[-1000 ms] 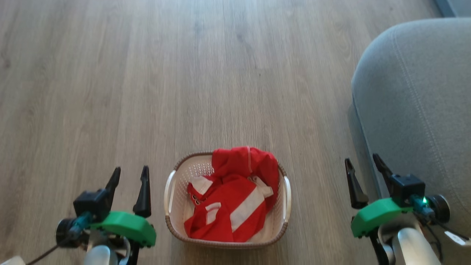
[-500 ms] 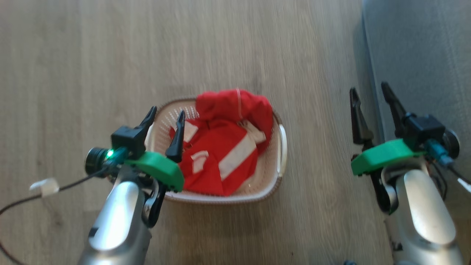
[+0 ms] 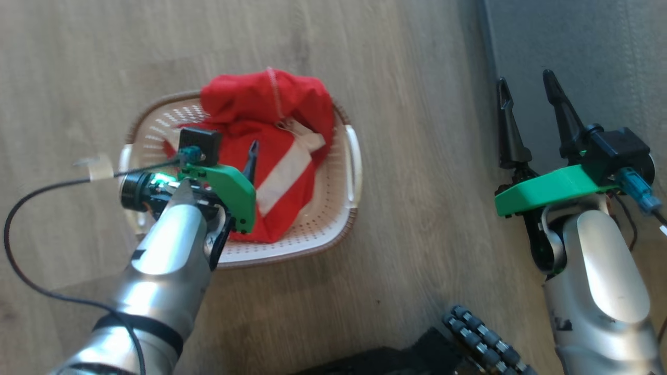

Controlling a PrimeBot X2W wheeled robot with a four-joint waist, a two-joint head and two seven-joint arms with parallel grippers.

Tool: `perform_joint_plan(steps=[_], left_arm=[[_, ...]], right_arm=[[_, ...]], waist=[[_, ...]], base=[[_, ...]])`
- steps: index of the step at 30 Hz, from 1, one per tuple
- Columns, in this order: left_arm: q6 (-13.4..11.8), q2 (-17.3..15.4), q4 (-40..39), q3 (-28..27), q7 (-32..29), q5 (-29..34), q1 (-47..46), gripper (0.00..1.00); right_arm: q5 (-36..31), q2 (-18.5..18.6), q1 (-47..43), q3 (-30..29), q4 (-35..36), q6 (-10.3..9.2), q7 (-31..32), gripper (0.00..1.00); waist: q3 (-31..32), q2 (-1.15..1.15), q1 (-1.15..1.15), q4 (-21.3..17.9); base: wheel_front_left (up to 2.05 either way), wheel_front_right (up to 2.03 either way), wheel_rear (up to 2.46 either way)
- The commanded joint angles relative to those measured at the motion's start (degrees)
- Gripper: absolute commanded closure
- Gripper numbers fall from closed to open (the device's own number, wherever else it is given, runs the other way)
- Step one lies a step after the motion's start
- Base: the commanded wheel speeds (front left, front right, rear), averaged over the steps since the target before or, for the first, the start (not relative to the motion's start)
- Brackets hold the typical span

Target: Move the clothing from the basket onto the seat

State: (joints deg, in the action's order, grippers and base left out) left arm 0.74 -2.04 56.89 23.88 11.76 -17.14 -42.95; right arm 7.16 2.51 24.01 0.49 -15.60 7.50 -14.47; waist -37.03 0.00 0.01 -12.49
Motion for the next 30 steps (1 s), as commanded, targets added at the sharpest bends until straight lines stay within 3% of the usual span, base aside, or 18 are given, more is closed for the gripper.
perform_joint_plan(steps=[1,13,30], left_arm=[[-1.0,-0.8,2.0,-0.3,-1.6,-1.2,-0.9,0.00],[-2.9,-0.8,11.2,2.6,-3.3,-6.9,-6.6,0.00],[-3.2,-1.2,16.3,4.3,-2.1,-8.8,-10.8,0.00]], right_arm=[[0.6,0.4,-0.3,1.2,2.2,-0.01,-0.5,0.00],[2.1,0.4,-1.0,0.4,4.4,-0.01,-0.5,0.00],[1.3,0.4,-3.7,-1.1,6.2,-0.01,-0.5,0.00]], waist=[[-2.5,0.00,-0.01,-2.7],[-7.0,0.00,-0.01,-6.1],[-11.5,0.00,-0.01,-6.2]], base=[[0.00,0.00,0.00],[0.00,0.00,0.00],[0.00,0.00,0.00]])
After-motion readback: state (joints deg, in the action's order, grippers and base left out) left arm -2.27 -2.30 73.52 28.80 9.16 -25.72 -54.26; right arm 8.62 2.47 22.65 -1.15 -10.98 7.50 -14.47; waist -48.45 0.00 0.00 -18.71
